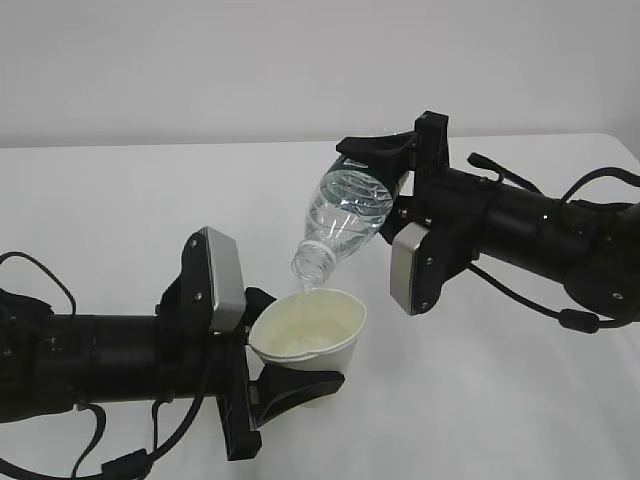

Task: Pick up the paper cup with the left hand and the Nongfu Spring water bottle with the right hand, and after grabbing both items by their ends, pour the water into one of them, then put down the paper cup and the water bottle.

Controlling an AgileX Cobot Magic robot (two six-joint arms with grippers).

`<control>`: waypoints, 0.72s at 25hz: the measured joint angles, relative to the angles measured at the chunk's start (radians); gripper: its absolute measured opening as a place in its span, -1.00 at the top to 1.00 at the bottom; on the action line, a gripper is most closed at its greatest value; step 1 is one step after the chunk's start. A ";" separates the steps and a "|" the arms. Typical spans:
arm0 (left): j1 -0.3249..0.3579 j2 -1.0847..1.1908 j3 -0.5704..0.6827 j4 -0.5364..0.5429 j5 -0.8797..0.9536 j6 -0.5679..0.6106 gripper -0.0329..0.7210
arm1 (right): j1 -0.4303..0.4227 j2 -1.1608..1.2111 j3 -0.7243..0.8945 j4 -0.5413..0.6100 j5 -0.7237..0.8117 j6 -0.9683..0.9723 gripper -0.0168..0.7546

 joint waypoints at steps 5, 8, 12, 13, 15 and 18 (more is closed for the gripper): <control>0.000 0.000 0.000 0.002 0.000 0.000 -0.22 | 0.000 0.000 0.000 0.001 0.000 -0.005 -0.23; 0.000 0.000 0.000 0.002 0.000 0.000 -0.22 | 0.000 0.000 0.000 0.001 0.000 -0.006 -0.23; 0.000 0.000 0.000 0.002 0.000 0.000 -0.22 | 0.000 0.000 0.000 0.001 0.000 -0.007 -0.23; 0.000 0.000 0.000 0.002 0.000 0.000 -0.22 | 0.000 0.000 0.000 0.002 0.000 -0.008 -0.23; 0.000 0.000 0.000 0.002 0.000 0.000 -0.22 | 0.000 0.000 0.000 0.002 0.000 -0.010 -0.23; 0.000 0.000 0.000 0.002 0.000 0.000 -0.22 | 0.000 0.000 0.000 0.002 0.000 -0.010 -0.23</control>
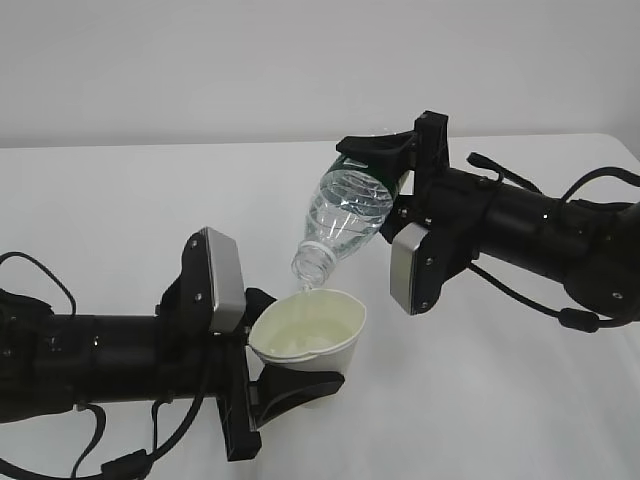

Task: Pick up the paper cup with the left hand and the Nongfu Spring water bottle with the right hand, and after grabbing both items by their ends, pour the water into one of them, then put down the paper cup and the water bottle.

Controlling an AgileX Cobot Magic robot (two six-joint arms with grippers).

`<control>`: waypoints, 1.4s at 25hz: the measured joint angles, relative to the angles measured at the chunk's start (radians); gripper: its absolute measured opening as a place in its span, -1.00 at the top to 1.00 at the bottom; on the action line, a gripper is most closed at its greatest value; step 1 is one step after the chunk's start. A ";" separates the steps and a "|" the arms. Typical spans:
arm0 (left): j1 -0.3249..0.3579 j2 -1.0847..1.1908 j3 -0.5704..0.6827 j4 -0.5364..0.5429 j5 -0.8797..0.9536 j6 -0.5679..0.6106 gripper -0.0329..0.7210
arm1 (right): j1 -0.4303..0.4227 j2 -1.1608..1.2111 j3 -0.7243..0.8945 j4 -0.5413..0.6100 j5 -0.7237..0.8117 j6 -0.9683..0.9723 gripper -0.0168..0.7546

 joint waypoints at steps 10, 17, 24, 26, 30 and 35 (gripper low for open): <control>0.000 0.000 0.000 0.000 0.000 0.000 -0.22 | 0.000 0.000 0.000 0.000 0.000 -0.002 -0.23; 0.000 0.000 0.000 0.000 0.002 0.000 -0.22 | 0.000 0.000 0.000 0.000 0.000 -0.002 -0.23; 0.000 0.000 0.000 0.000 0.002 0.000 -0.22 | 0.000 0.000 0.000 0.000 0.000 -0.002 -0.23; 0.000 0.000 0.000 0.000 0.002 0.000 -0.22 | 0.000 0.000 0.000 0.000 0.000 -0.002 -0.23; 0.000 0.000 0.000 0.000 0.003 0.000 -0.22 | 0.000 0.000 0.000 0.000 0.000 -0.002 -0.23; 0.000 0.000 0.000 0.000 0.005 0.000 -0.22 | 0.000 0.000 0.000 0.000 0.000 -0.003 -0.23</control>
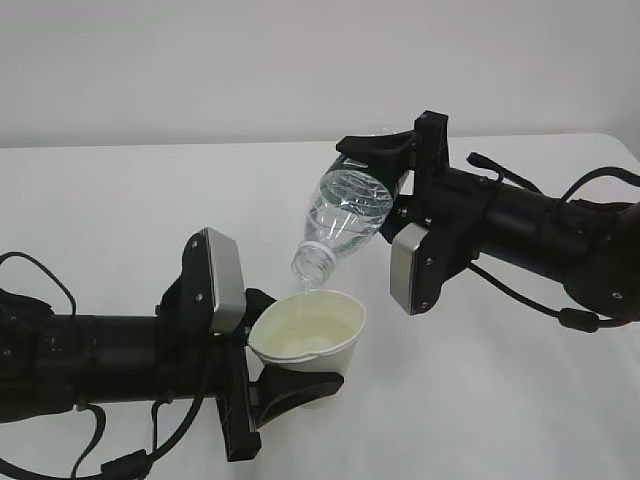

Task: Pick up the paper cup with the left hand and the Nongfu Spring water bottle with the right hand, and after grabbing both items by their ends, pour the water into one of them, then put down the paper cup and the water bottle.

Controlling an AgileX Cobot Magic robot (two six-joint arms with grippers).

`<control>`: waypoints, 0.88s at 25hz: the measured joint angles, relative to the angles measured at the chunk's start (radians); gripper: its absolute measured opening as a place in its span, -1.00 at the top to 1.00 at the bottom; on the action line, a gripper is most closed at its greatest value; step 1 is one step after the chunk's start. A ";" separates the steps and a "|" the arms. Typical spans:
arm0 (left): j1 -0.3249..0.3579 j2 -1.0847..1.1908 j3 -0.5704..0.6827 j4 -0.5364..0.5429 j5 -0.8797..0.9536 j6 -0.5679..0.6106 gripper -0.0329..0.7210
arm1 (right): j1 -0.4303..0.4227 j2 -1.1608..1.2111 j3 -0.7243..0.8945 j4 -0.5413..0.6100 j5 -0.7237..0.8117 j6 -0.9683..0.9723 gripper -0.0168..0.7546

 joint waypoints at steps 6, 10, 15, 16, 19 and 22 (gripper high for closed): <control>0.000 0.000 0.000 0.000 0.002 0.000 -0.22 | 0.000 0.000 0.000 0.000 0.000 0.000 -0.23; 0.000 0.000 0.000 0.000 0.002 0.000 -0.22 | 0.000 0.000 0.000 0.000 0.000 0.000 -0.23; 0.000 0.000 0.000 0.000 0.002 0.000 -0.22 | 0.000 0.000 0.000 0.000 -0.002 -0.002 -0.23; 0.000 0.000 0.000 0.000 0.002 0.000 -0.22 | 0.000 0.000 0.000 0.000 -0.002 -0.002 -0.23; 0.000 0.000 0.000 0.000 0.002 0.000 -0.22 | 0.000 0.000 0.000 0.000 -0.004 -0.002 -0.23; 0.000 0.000 0.000 0.000 0.002 0.000 -0.22 | 0.000 0.000 0.000 0.000 -0.004 -0.002 -0.23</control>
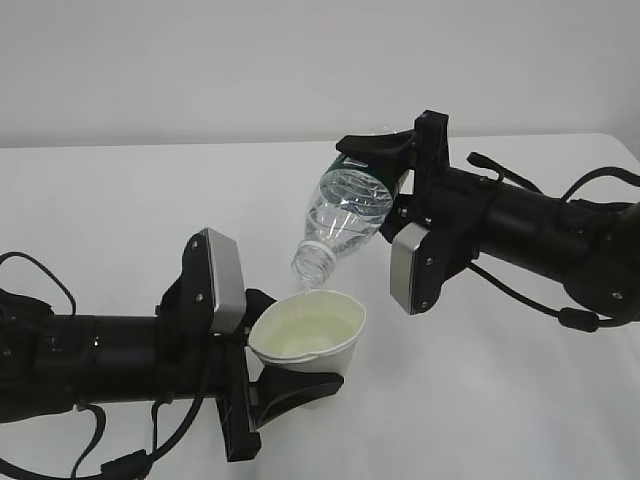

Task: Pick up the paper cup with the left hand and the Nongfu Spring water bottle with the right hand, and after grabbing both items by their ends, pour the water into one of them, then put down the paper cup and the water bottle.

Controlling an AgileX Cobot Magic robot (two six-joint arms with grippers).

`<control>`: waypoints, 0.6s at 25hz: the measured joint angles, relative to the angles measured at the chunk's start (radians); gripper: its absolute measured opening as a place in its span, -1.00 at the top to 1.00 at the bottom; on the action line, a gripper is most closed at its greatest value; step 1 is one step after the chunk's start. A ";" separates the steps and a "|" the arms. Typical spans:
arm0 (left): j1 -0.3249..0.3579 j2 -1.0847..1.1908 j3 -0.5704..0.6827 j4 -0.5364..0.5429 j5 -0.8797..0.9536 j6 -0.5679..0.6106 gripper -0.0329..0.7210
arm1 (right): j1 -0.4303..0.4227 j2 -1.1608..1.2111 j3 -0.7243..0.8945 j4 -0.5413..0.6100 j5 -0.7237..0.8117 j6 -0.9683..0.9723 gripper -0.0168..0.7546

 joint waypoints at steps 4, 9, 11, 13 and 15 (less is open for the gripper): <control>0.000 0.000 0.000 0.000 0.000 0.000 -0.22 | 0.000 0.000 0.000 0.000 -0.002 0.000 -0.23; 0.000 0.000 0.000 0.000 0.000 0.000 -0.22 | 0.000 0.000 0.000 0.000 -0.002 -0.001 -0.23; 0.000 0.000 0.000 0.000 0.000 0.000 -0.22 | 0.000 0.000 0.000 0.000 -0.002 -0.001 -0.23; 0.000 0.000 0.000 0.000 0.000 0.000 -0.22 | 0.000 0.000 0.000 0.000 -0.002 -0.001 -0.23; 0.000 0.000 0.000 0.000 0.000 0.000 -0.22 | 0.000 0.000 0.000 0.000 -0.002 -0.001 -0.23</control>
